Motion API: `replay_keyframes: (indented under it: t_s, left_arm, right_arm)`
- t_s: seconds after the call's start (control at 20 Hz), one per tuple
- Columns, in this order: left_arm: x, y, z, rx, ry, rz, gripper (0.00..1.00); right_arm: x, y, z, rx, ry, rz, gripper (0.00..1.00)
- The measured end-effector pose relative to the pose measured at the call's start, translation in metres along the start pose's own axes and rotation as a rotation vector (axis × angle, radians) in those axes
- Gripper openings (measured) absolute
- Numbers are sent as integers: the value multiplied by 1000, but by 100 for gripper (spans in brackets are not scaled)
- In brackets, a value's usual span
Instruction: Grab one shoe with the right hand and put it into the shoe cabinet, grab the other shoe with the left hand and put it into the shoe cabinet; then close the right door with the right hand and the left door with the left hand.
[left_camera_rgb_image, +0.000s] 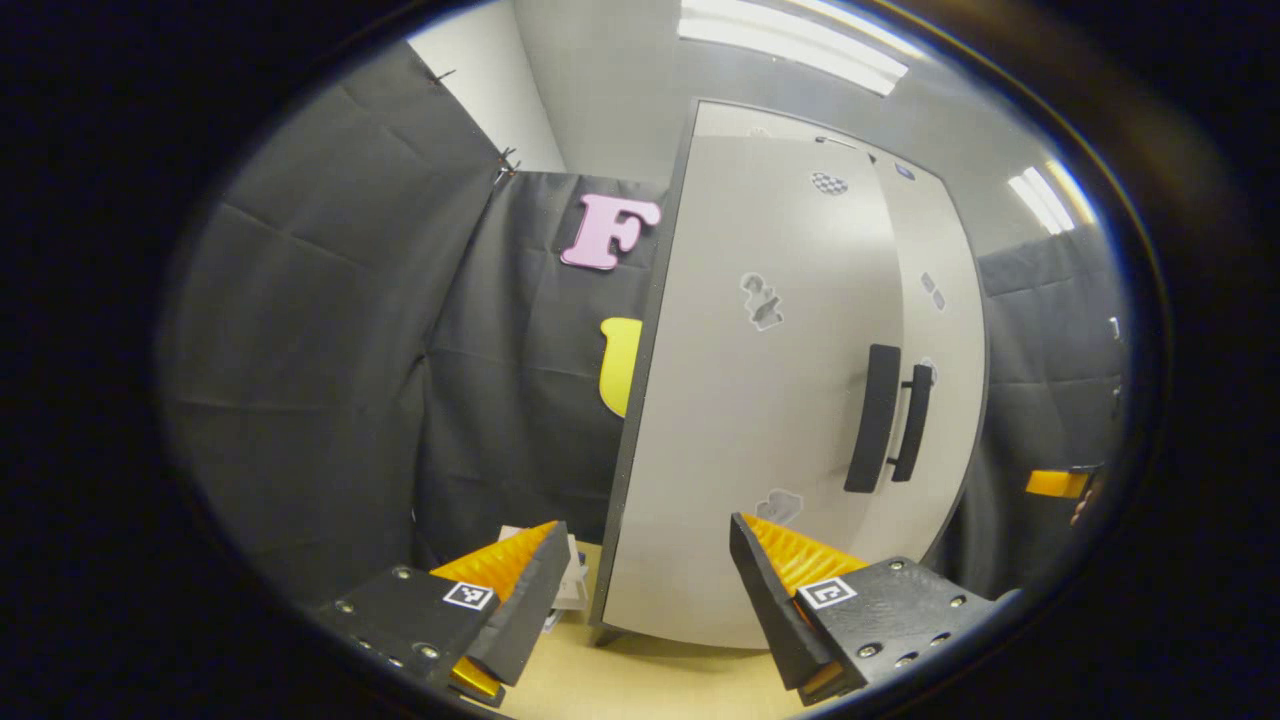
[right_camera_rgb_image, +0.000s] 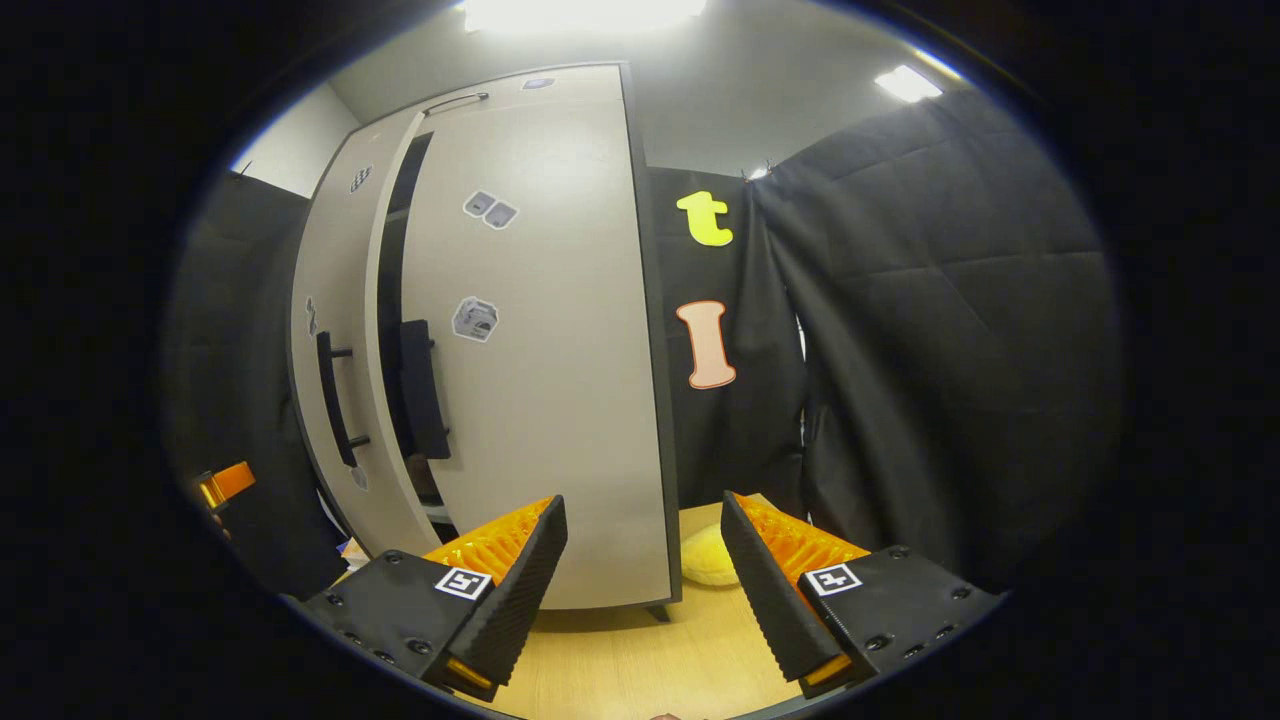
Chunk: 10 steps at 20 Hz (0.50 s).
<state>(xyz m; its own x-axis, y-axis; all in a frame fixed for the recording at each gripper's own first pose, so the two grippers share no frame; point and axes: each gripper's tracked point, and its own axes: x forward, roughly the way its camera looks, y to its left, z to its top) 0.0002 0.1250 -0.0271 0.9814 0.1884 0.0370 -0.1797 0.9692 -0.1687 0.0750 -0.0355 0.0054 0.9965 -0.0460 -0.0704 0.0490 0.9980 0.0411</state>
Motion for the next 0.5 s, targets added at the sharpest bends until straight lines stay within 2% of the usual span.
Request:
replay_keyframes:
  t_s: [0.1,0.15,0.2,0.3,0.45,0.5]
  left_arm:
    - [-4,-2,4,9,-9,-2,94]
    - [-6,-2,5,18,-10,2,89]
    - [-8,-1,6,25,-10,10,99]
    - [-13,-3,8,36,-6,16,89]
    - [-19,-11,11,52,2,14,89]
    - [-19,-14,8,58,14,14,93]
  right_arm:
    - [1,-3,2,4,1,1,98]
    - [1,-2,4,12,1,9,98]
    - [2,0,5,19,1,19,98]
    - [4,3,6,23,2,39,98]
    - [13,10,-2,10,38,73,98]
    - [16,14,-7,6,66,89,98]
